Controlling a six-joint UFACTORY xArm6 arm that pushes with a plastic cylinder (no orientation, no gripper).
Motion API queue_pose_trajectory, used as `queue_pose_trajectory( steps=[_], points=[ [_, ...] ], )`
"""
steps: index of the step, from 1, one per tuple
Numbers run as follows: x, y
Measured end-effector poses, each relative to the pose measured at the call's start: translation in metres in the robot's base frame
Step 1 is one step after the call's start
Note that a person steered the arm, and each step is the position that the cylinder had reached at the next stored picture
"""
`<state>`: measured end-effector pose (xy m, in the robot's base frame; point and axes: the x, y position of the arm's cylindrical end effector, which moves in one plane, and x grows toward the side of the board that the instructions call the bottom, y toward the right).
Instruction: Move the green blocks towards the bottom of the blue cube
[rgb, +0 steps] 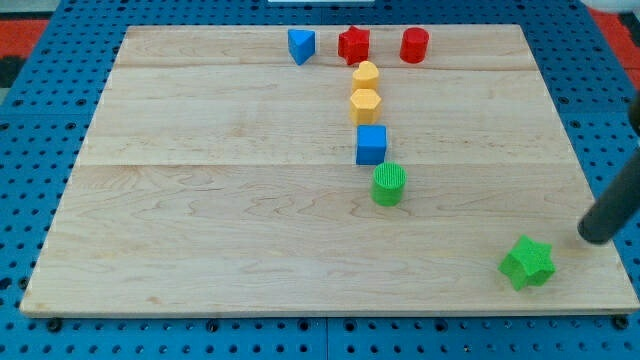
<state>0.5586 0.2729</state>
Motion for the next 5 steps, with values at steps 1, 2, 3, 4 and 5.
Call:
queue_pose_trajectory(
  steps=[1, 2, 3, 4, 5],
  points=[
    [0.017, -0.034],
    [0.030, -0.040],
    [0.030, -0.086],
    [0.008, -0.143],
    [0.006, -0.161]
  ],
)
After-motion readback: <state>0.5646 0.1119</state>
